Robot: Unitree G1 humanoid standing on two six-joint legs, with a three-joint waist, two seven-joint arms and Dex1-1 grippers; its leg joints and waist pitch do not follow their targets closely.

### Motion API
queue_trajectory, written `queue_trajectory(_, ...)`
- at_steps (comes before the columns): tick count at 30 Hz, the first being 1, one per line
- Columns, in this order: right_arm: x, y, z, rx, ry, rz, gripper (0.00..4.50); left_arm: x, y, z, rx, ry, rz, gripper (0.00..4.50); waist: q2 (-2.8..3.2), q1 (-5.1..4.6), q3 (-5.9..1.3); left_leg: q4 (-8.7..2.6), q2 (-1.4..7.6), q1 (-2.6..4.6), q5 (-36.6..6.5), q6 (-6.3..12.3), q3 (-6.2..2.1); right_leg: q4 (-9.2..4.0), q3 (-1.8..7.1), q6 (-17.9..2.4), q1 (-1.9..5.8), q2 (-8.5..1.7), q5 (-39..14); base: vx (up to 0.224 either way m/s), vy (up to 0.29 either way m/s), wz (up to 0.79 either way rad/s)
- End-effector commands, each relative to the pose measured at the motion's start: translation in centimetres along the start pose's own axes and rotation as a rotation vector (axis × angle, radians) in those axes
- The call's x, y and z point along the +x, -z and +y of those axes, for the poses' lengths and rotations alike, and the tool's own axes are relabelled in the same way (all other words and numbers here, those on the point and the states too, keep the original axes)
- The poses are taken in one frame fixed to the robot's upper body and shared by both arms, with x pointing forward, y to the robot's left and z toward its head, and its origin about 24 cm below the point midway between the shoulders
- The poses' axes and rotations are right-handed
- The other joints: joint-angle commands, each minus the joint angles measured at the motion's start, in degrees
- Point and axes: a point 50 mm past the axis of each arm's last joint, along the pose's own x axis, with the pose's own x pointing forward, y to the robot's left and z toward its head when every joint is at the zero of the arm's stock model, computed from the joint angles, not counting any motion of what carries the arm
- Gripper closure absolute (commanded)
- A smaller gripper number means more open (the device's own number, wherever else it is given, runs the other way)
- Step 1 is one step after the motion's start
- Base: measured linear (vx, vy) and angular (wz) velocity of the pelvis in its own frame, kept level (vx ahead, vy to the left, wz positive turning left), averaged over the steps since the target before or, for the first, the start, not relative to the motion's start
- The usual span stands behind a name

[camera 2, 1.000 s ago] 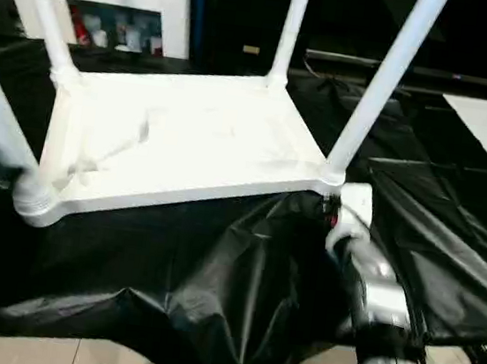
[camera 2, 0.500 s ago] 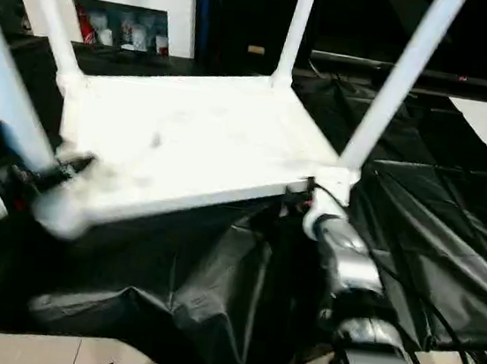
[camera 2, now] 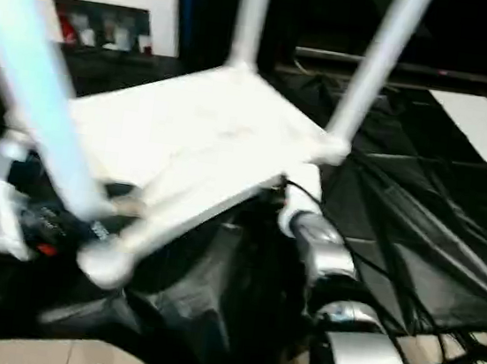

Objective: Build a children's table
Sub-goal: Rotate table base

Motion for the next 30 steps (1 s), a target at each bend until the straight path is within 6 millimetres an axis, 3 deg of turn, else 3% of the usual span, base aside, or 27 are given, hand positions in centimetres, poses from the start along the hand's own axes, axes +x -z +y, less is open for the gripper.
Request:
queue_trajectory(1, 1.2, -1.8, 3.0, -0.057, -0.136, -0.047, 0.81, 1.9, -0.6, -1.0, 0.022, 0.097, -0.005, 0.07, 0.32, 0.15, -3.53, -4.4, 2.88, 0.51, -18.22, -2.06, -1.74, -4.57, 3.61, -8.89, 2.4, -4.35, -23.27, 0.0, 0.0, 0.0)
queue_trajectory(6, 1.7, -2.0, 4.3, -0.078, -0.166, -0.046, 0.81, 3.7, -1.0, -0.7, 0.048, 0.12, -0.018, 0.07, 0.16, -0.29, -3.65, -4.36, 3.01, 0.76, -18.33, -2.54, -1.83, -4.29, 3.59, -8.94, 2.26, -4.31, -22.23, 0.0, 0.0, 0.0)
queue_trajectory(7, 1.7, -2.1, 4.4, -0.083, -0.16, -0.045, 0.81, 4.2, -1.1, -0.4, 0.055, 0.113, -0.023, 0.07, -0.22, -0.29, -3.66, -4.38, 3.02, 0.89, -18.26, -2.46, -1.7, -4.49, 3.58, -8.89, 2.1, -4.22, -22.08, 0.0, 0.0, 0.0)
queue_trajectory(9, 1.8, -2.2, 4.2, -0.082, -0.142, -0.045, 0.81, 5.2, -1.3, 0.3, 0.085, 0.098, -0.023, 0.07, 0.05, 0.01, -3.73, -4.36, 3.04, 1.0, -17.71, -2.57, -1.7, -4.36, 3.63, -8.94, 2.1, -4.29, -21.13, 0.0, 0.0, 0.0)
queue_trajectory(12, 1.8, -2.4, 3.9, -0.075, -0.14, -0.048, 0.81, 6.3, -1.5, 0.8, 0.101, 0.095, -0.03, 0.07, -0.17, 0.29, -3.87, -4.42, 3.07, 0.9, -16.85, -2.82, -1.66, -4.09, 3.67, -8.95, 2.32, -4.32, -19.01, 0.0, 0.0, 0.0)
queue_trajectory(16, 1.6, -2.3, 3.0, -0.088, -0.101, -0.048, 0.81, 7.8, -1.8, 2.3, 0.17, 0.008, -0.02, 0.07, -0.14, 0.93, -3.94, -4.41, 3.1, 0.88, -15.3, -2.37, -1.56, -3.96, 3.73, -9.37, 2.46, -4.35, -16.64, 0.0, 0.0, 0.0)
queue_trajectory(18, 1.2, -2.2, 1.2, -0.073, 0.002, -0.052, 0.81, 8.3, -2.1, 4.8, 0.247, -0.136, 0.003, 0.07, 0.08, 1.52, -3.92, -4.42, 2.99, 1.32, -16.38, -2.76, -1.54, -4.36, 3.64, -8.44, 2.27, -4.24, -18.11, 0.0, 0.0, 0.0)
queue_trajectory(20, 0.9, -2.1, 0.6, -0.059, 0.029, -0.057, 0.81, 8.1, -2.1, 5.4, 0.261, -0.158, 0.016, 0.07, -0.22, 1.44, -3.86, -4.46, 2.92, 1.05, -17.63, -3.08, -1.7, -4.49, 3.58, -7.63, 2.52, -4.43, -20.5, 0.0, 0.0, 0.0)
queue_trajectory(21, 0.8, -2.0, 0.2, -0.053, 0.04, -0.06, 0.81, 8.0, -2.1, 5.6, 0.268, -0.167, 0.021, 0.07, 0.11, 1.52, -3.88, -4.43, 2.92, 1.13, -17.92, -3.27, -1.77, -4.52, 3.56, -7.45, 2.48, -4.54, -21.16, 0.0, 0.0, 0.0)
queue_trajectory(22, 0.4, -1.9, -0.5, -0.037, 0.055, -0.069, 0.81, 7.8, -2.2, 6.2, 0.286, -0.196, 0.025, 0.07, -0.11, 1.29, -3.96, -4.34, 2.71, 0.92, -17.81, -3.0, -1.73, -4.78, 3.5, -6.89, 2.6, -4.44, -21.95, 0.0, 0.0, 0.0)
queue_trajectory(26, -0.5, -1.6, -2.1, -0.024, 0.079, -0.088, 0.81, 7.6, -2.4, 7.7, 0.343, -0.303, 0.01, 0.07, -0.21, 1.29, -4.12, -4.2, 2.79, 0.75, -16.33, -2.0, -1.67, -4.65, 3.45, -7.81, 2.66, -4.34, -19.38, 0.0, 0.0, 0.0)
queue_trajectory(30, -1.3, -1.3, -3.1, -0.012, 0.097, -0.105, 0.81, 7.7, -1.9, 7.6, 0.334, -0.31, -0.026, 0.07, -0.14, 1.19, -4.29, -4.08, 2.95, 0.67, -15.47, -1.6, -1.68, -4.38, 3.39, -9.32, 2.77, -4.52, -18.0, 0.0, 0.0, 0.0)
